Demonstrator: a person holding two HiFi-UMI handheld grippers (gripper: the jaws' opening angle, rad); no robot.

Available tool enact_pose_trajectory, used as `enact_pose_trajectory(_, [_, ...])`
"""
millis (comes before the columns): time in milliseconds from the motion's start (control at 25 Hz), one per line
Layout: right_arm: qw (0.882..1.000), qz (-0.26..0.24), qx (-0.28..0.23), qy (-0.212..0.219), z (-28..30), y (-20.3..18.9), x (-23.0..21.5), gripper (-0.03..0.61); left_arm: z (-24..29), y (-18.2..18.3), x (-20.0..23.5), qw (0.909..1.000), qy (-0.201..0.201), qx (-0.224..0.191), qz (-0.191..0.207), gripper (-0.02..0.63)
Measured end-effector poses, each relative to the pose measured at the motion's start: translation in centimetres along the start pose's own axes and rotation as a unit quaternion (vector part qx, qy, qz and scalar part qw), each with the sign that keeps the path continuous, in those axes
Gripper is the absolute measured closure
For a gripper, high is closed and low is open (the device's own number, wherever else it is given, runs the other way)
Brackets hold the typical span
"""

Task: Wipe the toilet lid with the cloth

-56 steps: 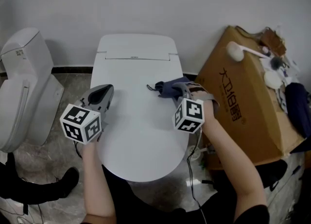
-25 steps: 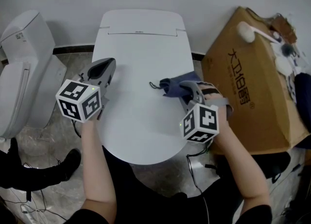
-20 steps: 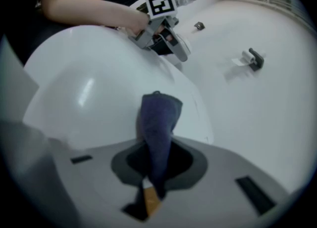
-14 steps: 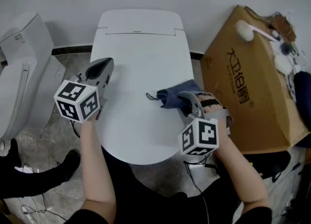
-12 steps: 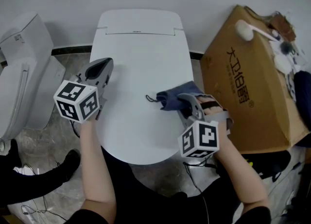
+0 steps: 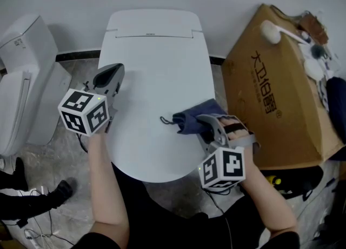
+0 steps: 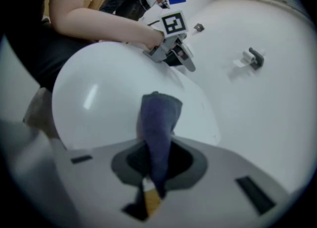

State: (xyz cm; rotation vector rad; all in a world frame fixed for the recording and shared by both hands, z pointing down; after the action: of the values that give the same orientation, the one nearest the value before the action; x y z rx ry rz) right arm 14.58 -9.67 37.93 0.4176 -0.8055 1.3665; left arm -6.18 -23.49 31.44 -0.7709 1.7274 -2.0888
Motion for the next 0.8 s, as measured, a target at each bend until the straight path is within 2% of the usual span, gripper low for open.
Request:
enact_pose_trajectory(480, [1.0, 0.003, -0.001, 0.006, -1.6, 0.4, 1.3, 0.512, 0.2, 0.1, -0.1, 1.0, -0.001, -0.001, 0.001, 0.598])
enact_pose_trajectory(600, [1.0, 0.005, -0.003, -0.004, -1.3, 0.5, -0.5, 0.512, 0.2, 0.0, -0.2, 1.0, -0.002, 0.0, 0.001, 0.598])
enact_pose_trajectory(800, [0.999, -0.011, -0.004, -0.044, 1.4, 1.0, -6.9, 0.512, 0.1, 0.2, -0.2, 1.0, -0.002, -0.005, 0.002, 0.598])
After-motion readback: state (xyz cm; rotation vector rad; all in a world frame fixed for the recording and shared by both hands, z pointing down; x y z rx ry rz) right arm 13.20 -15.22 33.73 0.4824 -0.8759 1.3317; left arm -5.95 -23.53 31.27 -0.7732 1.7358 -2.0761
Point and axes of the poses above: the fingertips, and each gripper's own axes: z forward along the fingers, x to its left, y out of its top, the point moved 2 cm from there along -z, backward along the fingers, and after that the axes turned 8 degrees about -z, right-handed, at the moved point
